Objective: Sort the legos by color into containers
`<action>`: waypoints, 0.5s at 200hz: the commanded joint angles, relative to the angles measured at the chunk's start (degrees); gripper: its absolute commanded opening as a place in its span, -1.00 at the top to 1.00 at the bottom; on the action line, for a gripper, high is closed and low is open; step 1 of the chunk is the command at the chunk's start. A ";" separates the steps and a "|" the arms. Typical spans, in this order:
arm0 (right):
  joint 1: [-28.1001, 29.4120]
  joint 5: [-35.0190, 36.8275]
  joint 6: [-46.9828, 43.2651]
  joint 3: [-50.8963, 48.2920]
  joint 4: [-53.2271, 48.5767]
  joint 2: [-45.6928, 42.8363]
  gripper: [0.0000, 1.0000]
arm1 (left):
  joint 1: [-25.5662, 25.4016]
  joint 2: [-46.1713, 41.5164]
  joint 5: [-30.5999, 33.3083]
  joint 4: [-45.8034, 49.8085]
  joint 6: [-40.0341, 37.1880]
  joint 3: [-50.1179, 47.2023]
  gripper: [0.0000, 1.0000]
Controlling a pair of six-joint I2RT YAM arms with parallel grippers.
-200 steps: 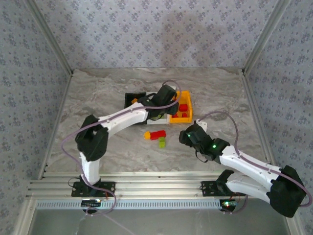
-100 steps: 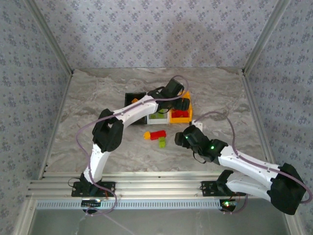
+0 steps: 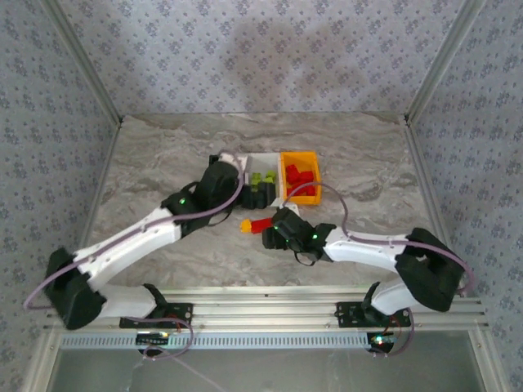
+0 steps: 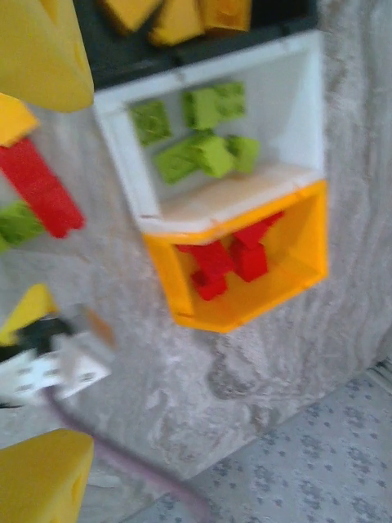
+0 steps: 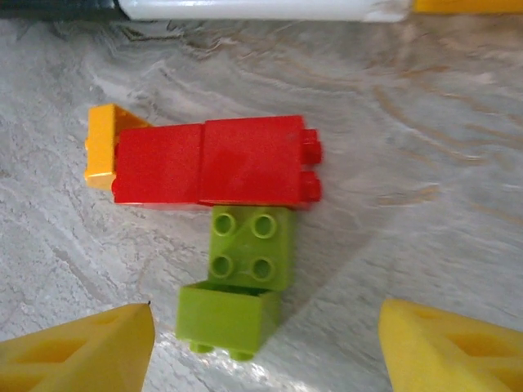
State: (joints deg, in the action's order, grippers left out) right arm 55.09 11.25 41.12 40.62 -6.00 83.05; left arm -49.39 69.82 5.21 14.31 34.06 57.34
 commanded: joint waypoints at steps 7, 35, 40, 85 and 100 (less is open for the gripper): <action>0.56 -0.53 -0.47 2.32 1.49 4.90 -0.40 | -2.12 -6.98 4.43 2.15 5.95 -9.58 -0.99; 1.44 -0.96 -0.04 3.22 1.50 8.07 -0.30 | -2.47 -12.03 5.90 4.63 8.67 -14.68 -0.99; 1.65 -0.96 -0.01 3.31 1.50 8.37 -0.27 | -2.55 -12.65 6.20 5.02 9.10 -15.38 -0.99; 2.88 -1.58 -0.11 1.77 3.28 7.79 0.20 | -2.59 -14.51 7.45 4.22 11.20 -19.72 -0.99; 3.09 -1.83 -0.40 1.28 3.61 6.09 0.33 | -2.60 -14.22 7.77 4.57 11.20 -20.09 -0.99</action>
State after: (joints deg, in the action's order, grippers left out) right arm 57.67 10.37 41.06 42.26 -3.22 90.85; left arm -51.55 55.88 11.31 18.68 43.79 37.82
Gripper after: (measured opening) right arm 0.376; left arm 0.994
